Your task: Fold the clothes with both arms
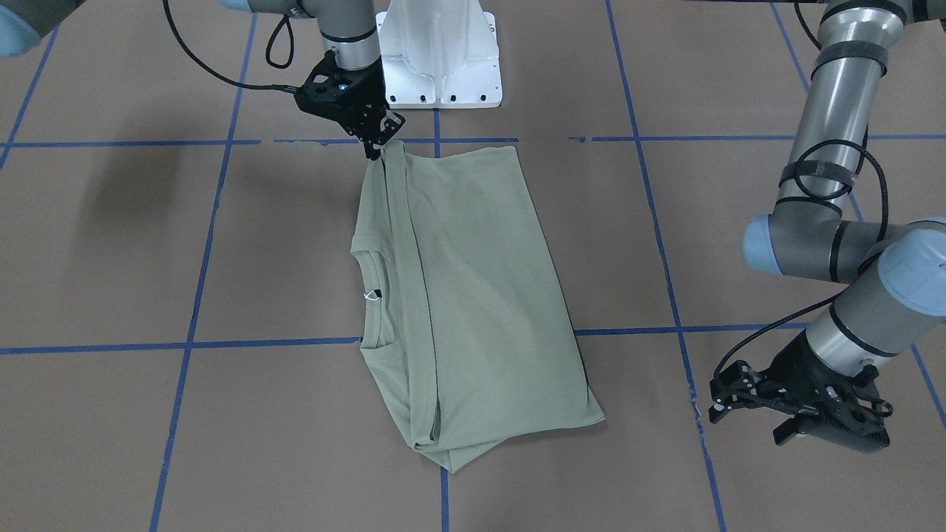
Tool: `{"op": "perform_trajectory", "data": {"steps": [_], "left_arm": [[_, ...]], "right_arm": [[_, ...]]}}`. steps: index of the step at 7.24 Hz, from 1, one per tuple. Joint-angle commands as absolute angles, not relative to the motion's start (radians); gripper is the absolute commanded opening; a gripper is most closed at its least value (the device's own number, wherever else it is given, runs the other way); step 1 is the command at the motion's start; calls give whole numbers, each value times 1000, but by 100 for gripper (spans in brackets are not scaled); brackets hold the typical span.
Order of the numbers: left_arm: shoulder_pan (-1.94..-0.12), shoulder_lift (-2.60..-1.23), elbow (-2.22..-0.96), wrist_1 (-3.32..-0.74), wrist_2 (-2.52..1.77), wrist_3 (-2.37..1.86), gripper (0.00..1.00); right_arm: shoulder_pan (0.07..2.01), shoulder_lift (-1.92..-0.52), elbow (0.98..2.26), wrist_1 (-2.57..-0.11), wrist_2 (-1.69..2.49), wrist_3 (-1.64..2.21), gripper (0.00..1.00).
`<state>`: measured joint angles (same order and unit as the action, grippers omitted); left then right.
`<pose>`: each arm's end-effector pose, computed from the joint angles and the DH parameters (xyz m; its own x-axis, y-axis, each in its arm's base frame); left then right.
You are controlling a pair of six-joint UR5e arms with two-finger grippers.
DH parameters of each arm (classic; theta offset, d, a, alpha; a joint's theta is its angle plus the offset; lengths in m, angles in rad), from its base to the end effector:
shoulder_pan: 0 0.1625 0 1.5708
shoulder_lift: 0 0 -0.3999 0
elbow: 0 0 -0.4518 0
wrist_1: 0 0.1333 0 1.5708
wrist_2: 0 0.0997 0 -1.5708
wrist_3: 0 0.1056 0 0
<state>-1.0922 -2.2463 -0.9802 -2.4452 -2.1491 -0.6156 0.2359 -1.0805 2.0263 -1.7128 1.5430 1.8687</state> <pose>0.3151 -0.7714 0.4054 0.5912 0.3449 -0.7290 0.0943 0.8681 0.4873 -0.5494 -0.2722 0.1504 0.5708 0.4390 0.6939 -0.4400 0.8770 -0.1929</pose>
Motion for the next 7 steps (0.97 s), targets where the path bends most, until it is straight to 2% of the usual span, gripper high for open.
{"op": "perform_trajectory", "data": {"steps": [1, 2, 3, 5, 7], "left_arm": [[-1092, -2247, -983, -2445, -2149, -617, 100], [-1092, -2247, -983, -2445, -2149, -617, 100], [-1092, -2246, -994, -2445, -2151, -618, 100], [-1092, -2246, -996, -2444, -2151, -620, 100], [-1092, -2247, -996, -2444, -2151, -620, 100]], "right_arm": [[173, -1081, 2029, -1721, 1494, 1904, 0], [170, -1094, 2026, -1721, 1477, 1890, 88], [175, -1089, 2023, -1721, 1451, 1861, 100], [253, -1077, 2010, -1718, 1459, 1574, 100], [342, -967, 1868, -1720, 1576, 1438, 100]]}}
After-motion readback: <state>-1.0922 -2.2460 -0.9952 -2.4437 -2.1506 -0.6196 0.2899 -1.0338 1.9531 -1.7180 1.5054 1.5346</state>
